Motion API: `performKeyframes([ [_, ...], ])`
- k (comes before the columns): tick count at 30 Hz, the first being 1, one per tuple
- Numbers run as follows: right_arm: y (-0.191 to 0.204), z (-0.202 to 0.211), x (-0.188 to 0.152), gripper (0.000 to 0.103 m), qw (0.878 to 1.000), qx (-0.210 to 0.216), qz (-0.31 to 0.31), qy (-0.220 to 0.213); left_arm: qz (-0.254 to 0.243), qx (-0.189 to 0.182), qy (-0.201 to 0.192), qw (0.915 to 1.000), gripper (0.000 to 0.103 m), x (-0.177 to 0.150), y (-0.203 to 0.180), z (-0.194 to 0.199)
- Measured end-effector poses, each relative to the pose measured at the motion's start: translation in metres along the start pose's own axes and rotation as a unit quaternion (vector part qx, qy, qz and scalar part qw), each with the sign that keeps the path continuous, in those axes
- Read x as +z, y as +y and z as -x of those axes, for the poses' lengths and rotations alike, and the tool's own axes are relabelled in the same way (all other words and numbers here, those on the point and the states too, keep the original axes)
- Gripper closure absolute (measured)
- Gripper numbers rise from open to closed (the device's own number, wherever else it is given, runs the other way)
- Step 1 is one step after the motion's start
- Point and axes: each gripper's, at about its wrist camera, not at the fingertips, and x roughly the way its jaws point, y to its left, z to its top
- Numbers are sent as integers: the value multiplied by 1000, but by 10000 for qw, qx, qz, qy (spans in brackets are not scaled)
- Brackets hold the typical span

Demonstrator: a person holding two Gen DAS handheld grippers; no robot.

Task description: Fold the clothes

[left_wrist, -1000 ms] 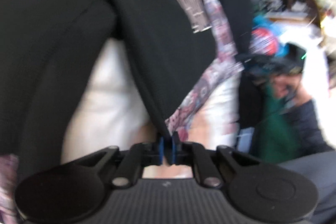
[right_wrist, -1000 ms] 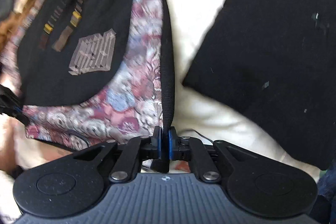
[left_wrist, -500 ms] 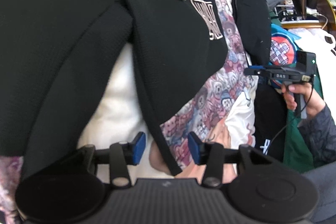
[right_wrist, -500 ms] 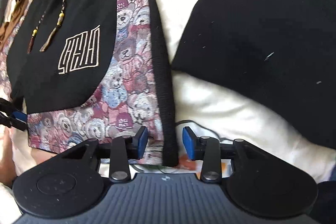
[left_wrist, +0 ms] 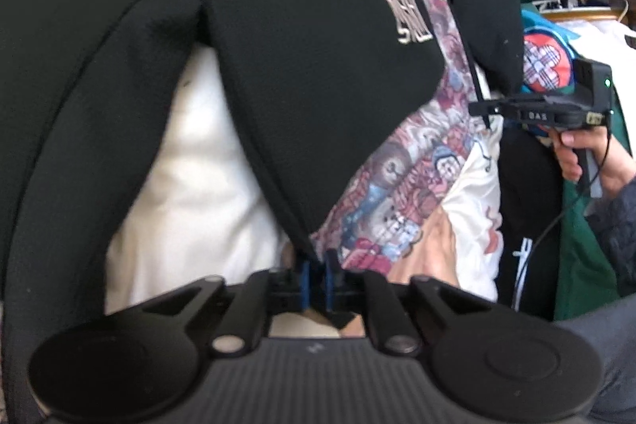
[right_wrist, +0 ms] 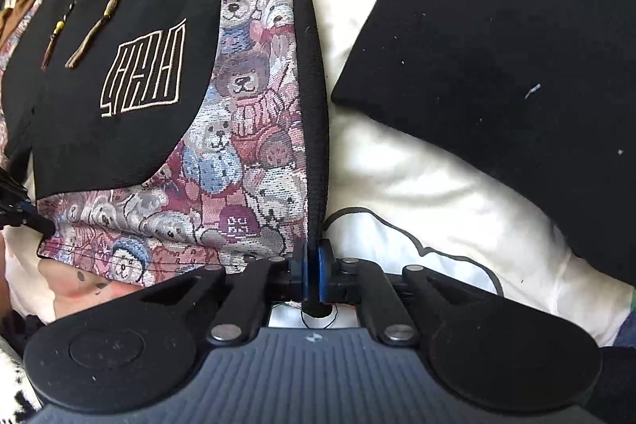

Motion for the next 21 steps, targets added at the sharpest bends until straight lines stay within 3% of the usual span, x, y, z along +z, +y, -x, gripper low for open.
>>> performKeyframes([
  [2, 0, 7, 1, 85, 10000, -68, 27, -36, -77, 21, -99, 9999, 58, -1, -2, 9],
  [3, 0, 9, 1, 78, 9999, -91, 21, -52, -86, 53, -120, 9999, 56, -2, -2, 11],
  [5, -2, 16, 2, 74, 9999, -101, -28, -104, -104, 180, -199, 9996, 56, -2, -2, 19],
  [15, 10, 71, 26, 73, 9958, 216, -100, -879, -202, 414, -748, 9961, 51, 3, -4, 82],
  [21, 21, 83, 51, 73, 9904, 266, -143, -1349, -155, 722, -1293, 9889, 49, 24, 1, 136],
])
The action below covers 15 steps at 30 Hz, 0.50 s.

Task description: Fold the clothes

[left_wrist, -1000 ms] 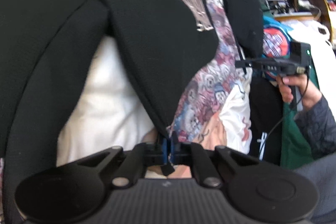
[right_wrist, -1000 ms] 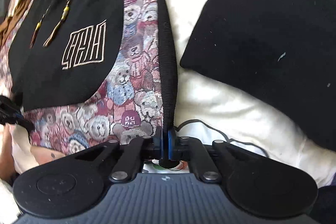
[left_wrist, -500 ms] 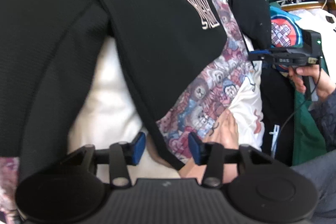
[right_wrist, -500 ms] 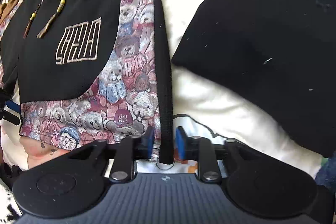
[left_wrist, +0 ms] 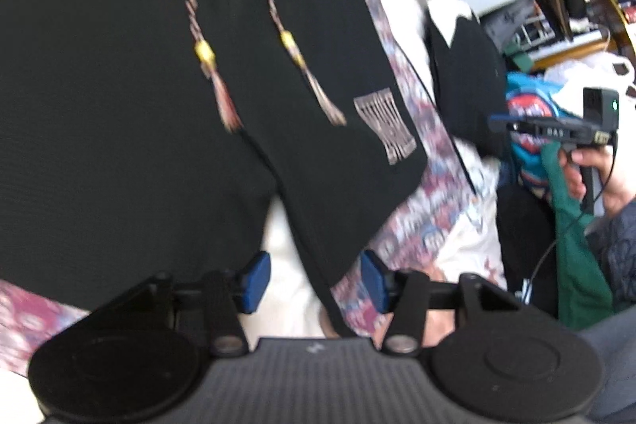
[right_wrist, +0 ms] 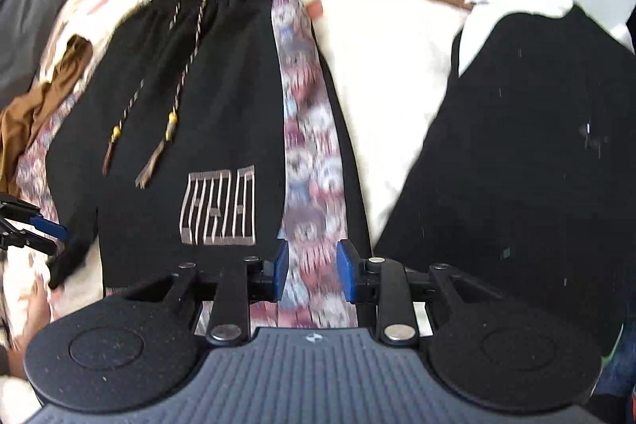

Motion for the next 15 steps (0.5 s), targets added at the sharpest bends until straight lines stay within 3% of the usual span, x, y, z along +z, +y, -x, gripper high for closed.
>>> performKeyframes([
  [7, 9, 6, 30, 73, 9989, -17, -24, -462, 467, 411, -598, 9963, 49, 44, 29, 50],
  [9, 11, 10, 42, 72, 9980, -12, -43, -631, 381, 677, -738, 9942, 49, 56, 32, 66],
  [15, 18, 23, 68, 68, 9959, 26, -30, -907, 256, 854, -1029, 9907, 48, 83, 33, 103],
])
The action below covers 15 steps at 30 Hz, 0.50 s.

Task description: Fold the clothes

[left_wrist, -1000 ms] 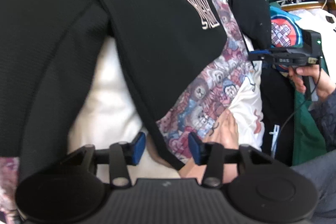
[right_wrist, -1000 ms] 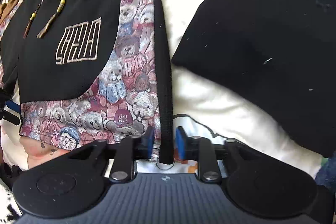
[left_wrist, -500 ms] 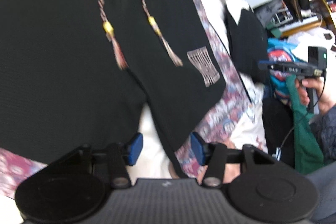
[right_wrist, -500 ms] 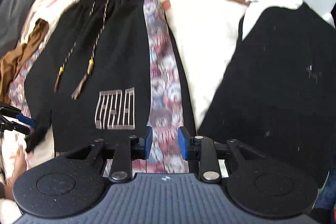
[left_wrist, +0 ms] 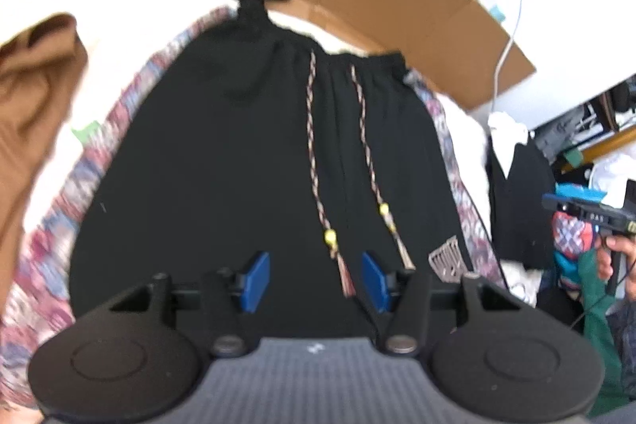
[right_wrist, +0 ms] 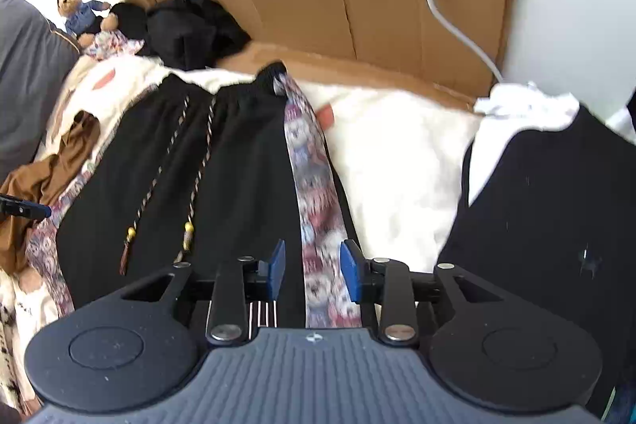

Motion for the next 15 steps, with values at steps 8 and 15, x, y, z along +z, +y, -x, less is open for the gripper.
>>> performKeyframes([
  [8, 27, 12, 50, 66, 9991, -4, 411, -88, -97, 332, -457, 9984, 41, 61, -1, 54],
  [15, 50, -14, 92, 57, 9965, -18, 827, -72, -231, 746, -811, 9936, 36, 102, 16, 40],
])
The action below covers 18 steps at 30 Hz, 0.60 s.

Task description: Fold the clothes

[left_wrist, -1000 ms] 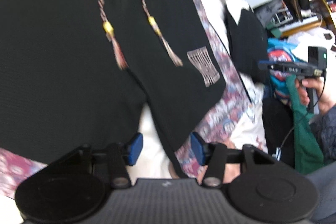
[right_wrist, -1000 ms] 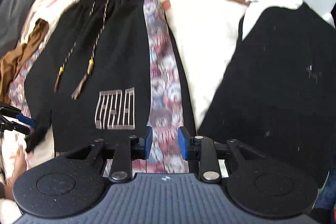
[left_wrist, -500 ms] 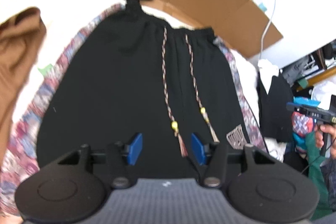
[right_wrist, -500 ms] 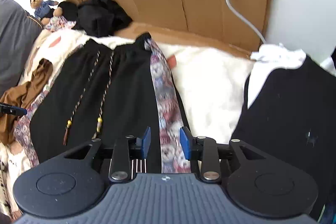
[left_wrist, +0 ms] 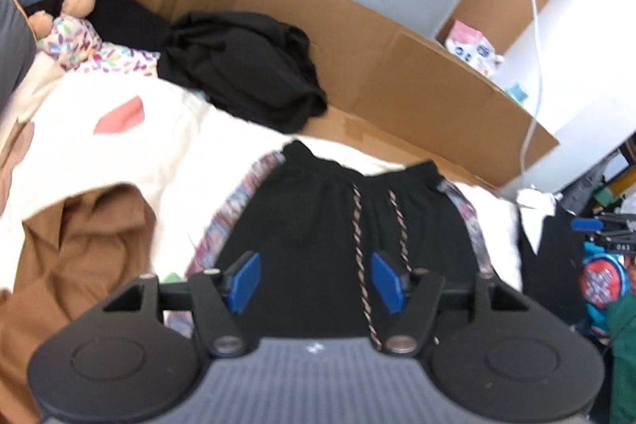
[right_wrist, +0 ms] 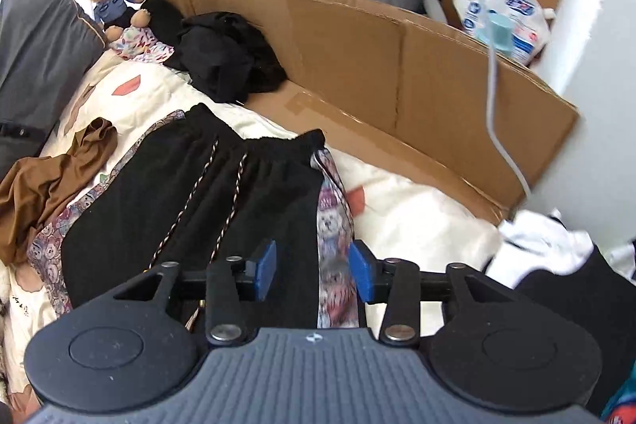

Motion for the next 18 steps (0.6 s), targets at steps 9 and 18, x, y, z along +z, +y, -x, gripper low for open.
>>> performKeyframes([
  [9, -13, -81, 5, 57, 9987, -70, -473, -202, 138, 403, -222, 9988, 36, -4, 41, -79],
  [18, -31, -143, 9, 56, 9956, -224, -876, -256, 523, 468, -430, 9966, 35, 7, 70, -124],
])
